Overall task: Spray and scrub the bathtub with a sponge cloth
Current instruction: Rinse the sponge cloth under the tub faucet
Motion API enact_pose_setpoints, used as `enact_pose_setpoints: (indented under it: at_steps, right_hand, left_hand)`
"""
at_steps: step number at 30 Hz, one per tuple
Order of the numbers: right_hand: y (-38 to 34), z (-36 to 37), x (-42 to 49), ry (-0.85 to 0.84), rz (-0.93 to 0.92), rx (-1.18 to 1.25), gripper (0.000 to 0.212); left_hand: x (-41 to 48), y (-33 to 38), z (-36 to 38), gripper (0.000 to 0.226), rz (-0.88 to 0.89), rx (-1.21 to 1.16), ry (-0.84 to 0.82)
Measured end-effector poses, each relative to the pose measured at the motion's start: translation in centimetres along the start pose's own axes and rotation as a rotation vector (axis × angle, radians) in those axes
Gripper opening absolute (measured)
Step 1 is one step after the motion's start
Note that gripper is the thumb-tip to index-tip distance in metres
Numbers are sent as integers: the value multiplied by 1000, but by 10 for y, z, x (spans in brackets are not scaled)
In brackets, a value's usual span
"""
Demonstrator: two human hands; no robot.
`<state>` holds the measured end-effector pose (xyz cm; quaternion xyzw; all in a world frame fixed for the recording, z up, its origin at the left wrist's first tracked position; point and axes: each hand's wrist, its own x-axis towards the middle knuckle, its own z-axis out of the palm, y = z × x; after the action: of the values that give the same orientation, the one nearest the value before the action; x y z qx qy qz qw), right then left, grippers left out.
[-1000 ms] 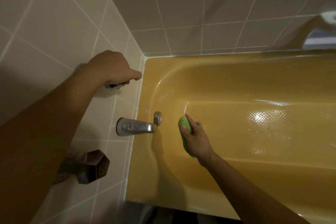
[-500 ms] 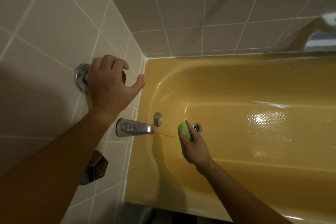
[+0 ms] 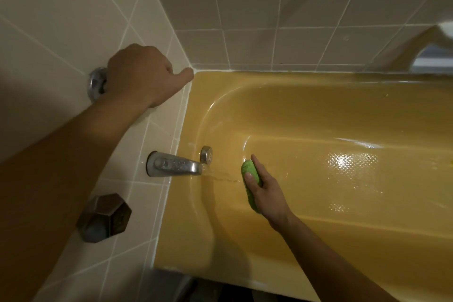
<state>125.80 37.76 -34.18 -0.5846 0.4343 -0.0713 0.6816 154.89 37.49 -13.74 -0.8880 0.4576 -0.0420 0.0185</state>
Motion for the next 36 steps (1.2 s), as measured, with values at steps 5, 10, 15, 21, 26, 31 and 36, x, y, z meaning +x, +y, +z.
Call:
enact_pose_setpoints:
  at_steps: [5, 10, 15, 21, 26, 31, 36]
  right_hand:
    - [-6, -2, -2, -4, 20, 60, 58]
    - [-15, -8, -1, 41, 39, 91, 55]
    - [-20, -12, 1, 33, 53, 135, 55]
    - [-1, -16, 13, -31, 43, 235, 59]
    - [41, -17, 48, -153, 167, 442, 59]
    - [69, -5, 81, -241, 203, 460, 50]
    - [76, 0, 109, -232, 122, 204, 61]
  left_hand:
    - [-28, 0, 16, 51, 98, -90, 318]
    - [-44, 10, 28, 29, 10, 0, 415]
    - [-89, 61, 51, 41, 144, -58, 194]
    - [-183, 116, 136, 39, -241, -782, -81]
    - [-205, 113, 220, 40, -831, -1285, -303]
    - [-206, 105, 282, 80, -1063, -1969, -557]
    - [-198, 96, 309, 80, -933, -1932, -358]
